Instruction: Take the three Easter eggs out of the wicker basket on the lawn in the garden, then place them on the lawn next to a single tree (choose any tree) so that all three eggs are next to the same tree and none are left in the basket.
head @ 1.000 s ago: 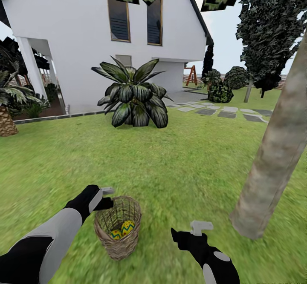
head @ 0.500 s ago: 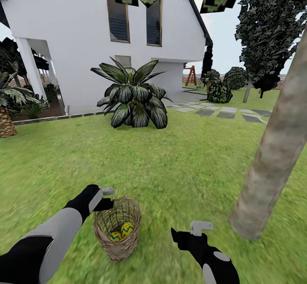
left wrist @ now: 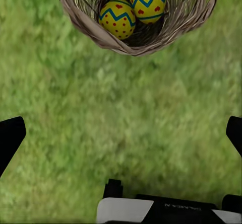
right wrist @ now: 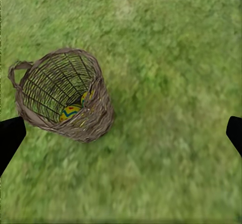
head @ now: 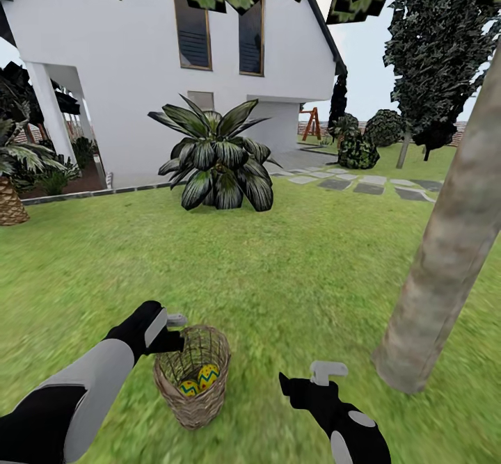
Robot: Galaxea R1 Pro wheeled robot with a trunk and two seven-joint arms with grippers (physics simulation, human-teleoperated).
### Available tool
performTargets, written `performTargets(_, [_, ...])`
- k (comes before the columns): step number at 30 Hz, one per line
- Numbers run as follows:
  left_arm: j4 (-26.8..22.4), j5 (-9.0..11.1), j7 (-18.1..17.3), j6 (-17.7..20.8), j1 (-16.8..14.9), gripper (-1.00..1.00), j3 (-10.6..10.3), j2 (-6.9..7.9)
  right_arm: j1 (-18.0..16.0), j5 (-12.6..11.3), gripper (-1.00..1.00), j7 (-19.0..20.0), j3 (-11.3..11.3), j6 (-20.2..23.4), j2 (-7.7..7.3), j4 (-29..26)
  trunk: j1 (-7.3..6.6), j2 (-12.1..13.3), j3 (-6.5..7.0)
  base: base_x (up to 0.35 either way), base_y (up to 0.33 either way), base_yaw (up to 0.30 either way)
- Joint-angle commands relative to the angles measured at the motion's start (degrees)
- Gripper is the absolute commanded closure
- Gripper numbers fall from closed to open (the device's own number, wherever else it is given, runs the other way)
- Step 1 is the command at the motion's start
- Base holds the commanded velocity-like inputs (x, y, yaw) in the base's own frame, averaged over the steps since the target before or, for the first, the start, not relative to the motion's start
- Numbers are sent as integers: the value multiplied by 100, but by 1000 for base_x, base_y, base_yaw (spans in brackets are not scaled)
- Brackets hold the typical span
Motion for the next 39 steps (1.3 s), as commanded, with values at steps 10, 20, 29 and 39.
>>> performTargets(10, [-3, 59, 85, 71, 6, -100, 0, -12, -4, -64, -100, -51, 1, 22, -1, -7, -220, 398, 172, 0, 0, 0])
performTargets(20, [5, 59, 112, 62, 13, -100, -3, -13, -4, -64, -100, -51, 4, 22, -4, -7, -439, 799, 352, 0, 0, 0])
performTargets(29, [8, 53, 129, 54, 15, -100, -3, -13, -4, -64, -100, -51, 6, 22, 2, -7, -637, 1160, 514, 0, 0, 0])
performTargets(39, [-7, 52, 54, 20, 22, -100, -22, -11, -4, -64, -100, -51, 4, 22, -1, -7, -637, 1160, 514, 31, 0, 0])
